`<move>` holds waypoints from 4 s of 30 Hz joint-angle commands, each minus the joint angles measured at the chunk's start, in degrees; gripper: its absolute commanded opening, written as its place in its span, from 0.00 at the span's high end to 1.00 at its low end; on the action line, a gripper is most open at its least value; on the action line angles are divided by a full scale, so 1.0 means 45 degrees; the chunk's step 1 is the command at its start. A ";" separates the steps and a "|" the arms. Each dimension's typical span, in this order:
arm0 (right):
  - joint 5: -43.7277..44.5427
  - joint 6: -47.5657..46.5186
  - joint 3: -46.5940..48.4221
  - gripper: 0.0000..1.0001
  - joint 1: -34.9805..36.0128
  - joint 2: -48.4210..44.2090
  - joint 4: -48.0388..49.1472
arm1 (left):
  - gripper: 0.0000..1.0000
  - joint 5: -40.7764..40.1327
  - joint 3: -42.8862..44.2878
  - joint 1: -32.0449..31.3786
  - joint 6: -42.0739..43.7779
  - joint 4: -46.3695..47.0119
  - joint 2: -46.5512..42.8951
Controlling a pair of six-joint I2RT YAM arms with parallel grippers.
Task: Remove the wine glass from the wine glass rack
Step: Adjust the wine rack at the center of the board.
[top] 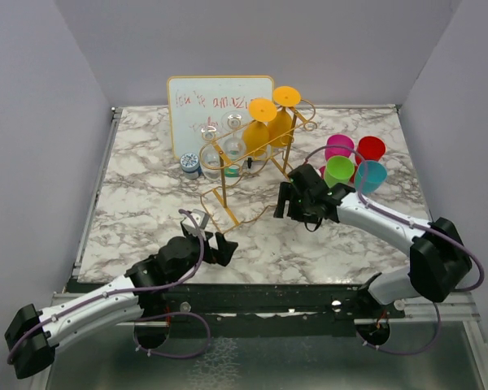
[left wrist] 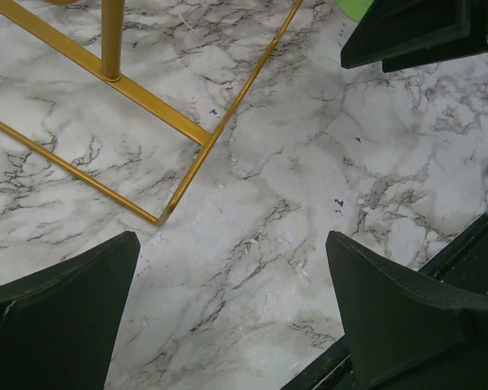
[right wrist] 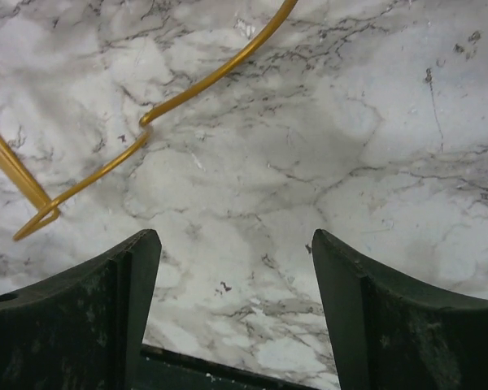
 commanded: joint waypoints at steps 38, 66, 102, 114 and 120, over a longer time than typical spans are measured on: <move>0.2215 -0.0234 0.4155 0.08 0.0065 0.6143 0.1563 | 0.06 0.2571 0.1504 0.0016 0.1760 0.2752 0.6124; 0.1468 -0.0772 0.4713 0.08 -0.0427 0.5991 0.1066 | 0.01 -0.0721 -0.0352 0.0020 0.1010 0.2172 0.1940; 0.1210 -0.0562 0.4702 0.07 -0.0432 0.5844 0.0961 | 0.07 0.4763 0.1653 0.1738 0.2504 0.5693 0.9245; 0.1215 -0.0967 0.5313 0.07 -0.0445 0.6326 0.0544 | 0.09 0.5962 0.1257 0.1715 0.2084 0.5916 0.8843; 0.1180 -0.1084 0.5459 0.07 -0.0445 0.6497 0.0478 | 0.09 0.6021 0.0910 0.1536 0.1505 0.6081 0.8677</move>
